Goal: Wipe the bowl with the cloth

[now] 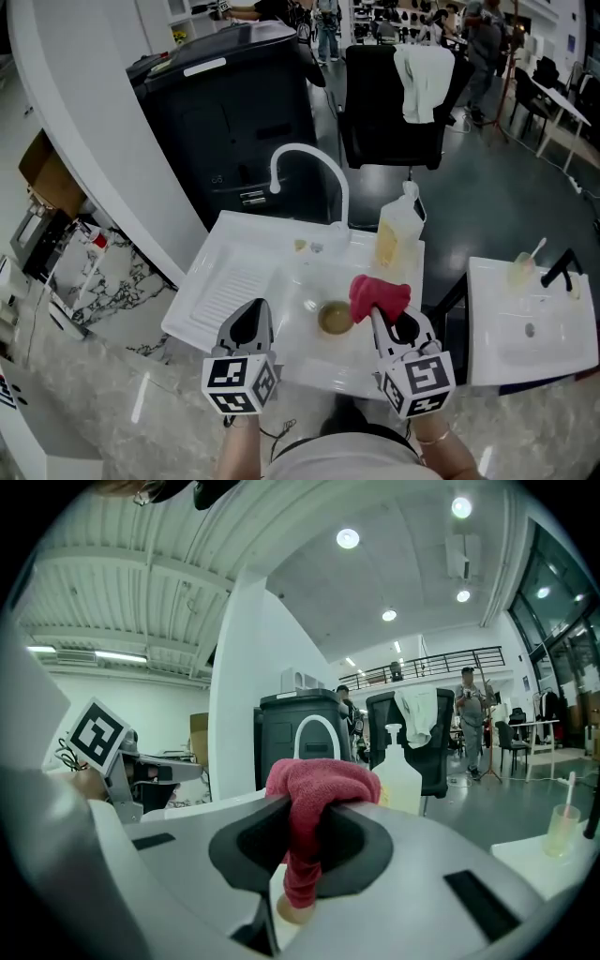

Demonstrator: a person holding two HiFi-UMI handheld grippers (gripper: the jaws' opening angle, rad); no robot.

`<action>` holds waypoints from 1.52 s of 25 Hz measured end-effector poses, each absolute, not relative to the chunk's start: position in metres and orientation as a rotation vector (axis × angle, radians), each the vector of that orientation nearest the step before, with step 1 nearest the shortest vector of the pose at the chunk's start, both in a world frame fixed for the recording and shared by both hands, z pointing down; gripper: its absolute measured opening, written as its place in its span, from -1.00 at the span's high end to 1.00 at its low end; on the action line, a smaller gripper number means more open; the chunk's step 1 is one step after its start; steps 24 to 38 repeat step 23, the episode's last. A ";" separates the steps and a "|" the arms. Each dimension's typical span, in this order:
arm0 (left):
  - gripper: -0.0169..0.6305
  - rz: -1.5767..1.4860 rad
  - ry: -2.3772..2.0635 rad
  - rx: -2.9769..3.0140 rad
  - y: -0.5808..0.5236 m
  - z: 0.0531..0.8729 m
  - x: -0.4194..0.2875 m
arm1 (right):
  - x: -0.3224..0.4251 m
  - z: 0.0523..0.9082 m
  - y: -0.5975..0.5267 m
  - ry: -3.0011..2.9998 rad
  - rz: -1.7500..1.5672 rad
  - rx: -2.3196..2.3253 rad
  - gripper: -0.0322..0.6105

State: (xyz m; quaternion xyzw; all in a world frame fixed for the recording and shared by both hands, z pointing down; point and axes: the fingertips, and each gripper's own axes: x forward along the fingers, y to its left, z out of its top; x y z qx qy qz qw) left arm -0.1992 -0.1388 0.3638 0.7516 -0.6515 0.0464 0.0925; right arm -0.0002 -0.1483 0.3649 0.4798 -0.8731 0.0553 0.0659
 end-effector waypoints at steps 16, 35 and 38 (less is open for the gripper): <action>0.87 0.111 -1.924 2.224 -0.131 0.363 -0.203 | -0.004 0.365 -0.146 -2.632 0.156 1.437 0.74; 0.87 0.084 -1.894 2.223 -0.130 0.364 -0.203 | -0.009 0.366 -0.144 -2.635 0.157 1.427 0.74; 0.87 0.084 -1.894 2.223 -0.130 0.364 -0.203 | -0.009 0.366 -0.144 -2.635 0.157 1.427 0.74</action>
